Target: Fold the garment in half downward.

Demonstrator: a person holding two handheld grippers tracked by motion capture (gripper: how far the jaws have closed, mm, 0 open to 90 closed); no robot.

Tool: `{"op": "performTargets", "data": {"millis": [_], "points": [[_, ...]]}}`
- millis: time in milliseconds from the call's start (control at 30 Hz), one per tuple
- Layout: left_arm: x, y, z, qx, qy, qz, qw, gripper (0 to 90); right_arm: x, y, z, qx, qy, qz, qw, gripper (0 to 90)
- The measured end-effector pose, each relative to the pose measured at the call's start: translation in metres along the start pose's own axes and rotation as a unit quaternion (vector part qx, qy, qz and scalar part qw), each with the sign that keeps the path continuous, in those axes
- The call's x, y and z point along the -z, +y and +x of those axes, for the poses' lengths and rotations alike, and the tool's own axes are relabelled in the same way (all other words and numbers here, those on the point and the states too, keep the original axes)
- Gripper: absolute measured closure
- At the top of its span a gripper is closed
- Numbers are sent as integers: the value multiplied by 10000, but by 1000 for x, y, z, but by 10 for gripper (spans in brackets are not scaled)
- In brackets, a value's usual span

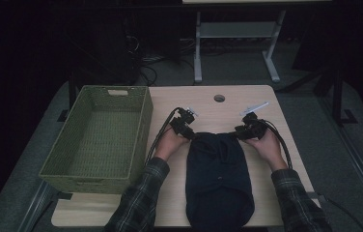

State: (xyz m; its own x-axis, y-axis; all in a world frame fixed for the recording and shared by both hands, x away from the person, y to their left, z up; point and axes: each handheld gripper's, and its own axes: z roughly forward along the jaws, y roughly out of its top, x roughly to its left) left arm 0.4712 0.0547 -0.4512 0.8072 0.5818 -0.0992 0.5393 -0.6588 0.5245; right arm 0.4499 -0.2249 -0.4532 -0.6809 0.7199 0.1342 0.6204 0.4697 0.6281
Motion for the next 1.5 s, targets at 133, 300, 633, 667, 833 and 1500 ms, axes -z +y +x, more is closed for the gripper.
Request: {"op": "performTargets", "data": {"millis": [133,300,633,667,833,1500], "points": [[-1,-2,-1,2,-57,-38,10000,557,-6,-3,2,49,25,116,9999,550],[-1,-4,-1,-26,-196,-136,9997,644,-8,-5,4,51,95,202,9997,619],[0,-5,0,161,-394,-119,9990,794,-9,-3,7,-23,254,275,9993,817],[0,-5,0,186,-384,-94,9990,803,-8,-2,8,36,225,299,9993,824],[4,-5,0,265,-346,-82,9990,815,-8,1,10,142,141,353,9992,834],[51,17,1,104,-30,-446,9989,815,28,30,17,255,-100,-62,9996,836]]}}
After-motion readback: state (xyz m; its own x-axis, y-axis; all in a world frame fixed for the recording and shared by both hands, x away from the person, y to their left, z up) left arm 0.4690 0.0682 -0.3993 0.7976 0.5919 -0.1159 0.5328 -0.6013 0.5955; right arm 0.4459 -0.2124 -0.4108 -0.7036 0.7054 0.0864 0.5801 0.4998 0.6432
